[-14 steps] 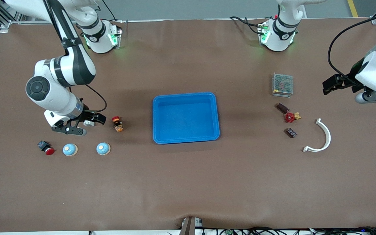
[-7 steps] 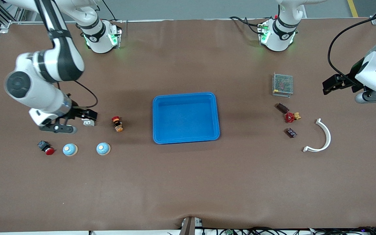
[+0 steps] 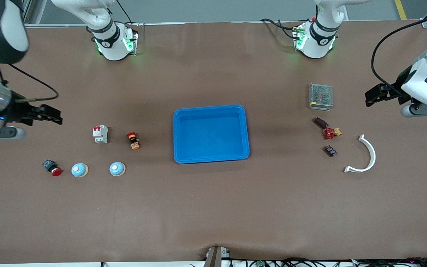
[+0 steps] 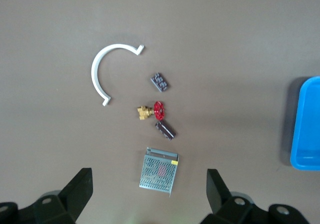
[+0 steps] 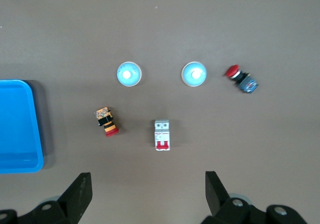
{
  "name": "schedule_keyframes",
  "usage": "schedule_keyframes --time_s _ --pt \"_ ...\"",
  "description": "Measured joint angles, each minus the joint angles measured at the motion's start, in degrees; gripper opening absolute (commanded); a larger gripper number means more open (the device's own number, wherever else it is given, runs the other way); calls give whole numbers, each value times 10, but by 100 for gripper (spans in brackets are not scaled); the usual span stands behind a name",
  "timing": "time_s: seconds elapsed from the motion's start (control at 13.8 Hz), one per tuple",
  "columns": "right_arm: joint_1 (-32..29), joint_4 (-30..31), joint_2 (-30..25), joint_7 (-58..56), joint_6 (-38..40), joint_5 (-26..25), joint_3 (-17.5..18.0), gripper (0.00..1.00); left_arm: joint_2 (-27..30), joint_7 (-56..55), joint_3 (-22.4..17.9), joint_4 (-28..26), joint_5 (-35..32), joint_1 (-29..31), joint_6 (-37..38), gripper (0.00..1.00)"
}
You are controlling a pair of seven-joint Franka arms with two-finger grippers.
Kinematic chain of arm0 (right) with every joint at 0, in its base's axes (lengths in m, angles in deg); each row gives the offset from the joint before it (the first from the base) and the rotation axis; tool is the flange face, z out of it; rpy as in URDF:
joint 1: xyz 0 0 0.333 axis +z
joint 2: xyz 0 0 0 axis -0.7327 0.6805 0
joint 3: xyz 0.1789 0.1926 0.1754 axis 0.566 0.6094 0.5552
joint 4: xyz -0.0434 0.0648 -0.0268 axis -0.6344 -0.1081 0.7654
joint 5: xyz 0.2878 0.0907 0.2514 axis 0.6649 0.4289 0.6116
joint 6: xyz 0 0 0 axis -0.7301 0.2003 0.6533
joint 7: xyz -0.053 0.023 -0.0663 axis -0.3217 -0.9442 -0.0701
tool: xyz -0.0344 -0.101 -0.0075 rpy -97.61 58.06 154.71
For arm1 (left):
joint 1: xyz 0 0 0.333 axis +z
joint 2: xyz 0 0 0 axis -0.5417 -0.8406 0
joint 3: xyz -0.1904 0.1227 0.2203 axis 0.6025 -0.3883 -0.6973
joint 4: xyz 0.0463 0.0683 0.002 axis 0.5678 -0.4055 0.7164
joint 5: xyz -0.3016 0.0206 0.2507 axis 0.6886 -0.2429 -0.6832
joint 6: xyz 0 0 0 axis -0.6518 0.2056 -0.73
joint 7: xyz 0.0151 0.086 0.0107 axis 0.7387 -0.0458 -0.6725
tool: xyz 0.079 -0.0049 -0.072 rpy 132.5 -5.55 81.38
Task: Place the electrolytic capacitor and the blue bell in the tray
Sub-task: 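Reach the right gripper to a bell while the left gripper reaches a capacitor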
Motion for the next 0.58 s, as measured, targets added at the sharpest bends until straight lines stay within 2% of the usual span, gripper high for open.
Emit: schedule_keyframes --time_s 0.36,0.43,0.58 --pt "-5 -18 4 -7 14 -2 2 100 -4 -27 13 -73 0 0 -19 100" --pt "-2 -10 9 12 6 -1 4 100 -4 -47 17 -90 0 0 -29 100" --pt "20 42 19 69 -58 0 8 100 -5 -82 32 -125 0 -1 -56 100"
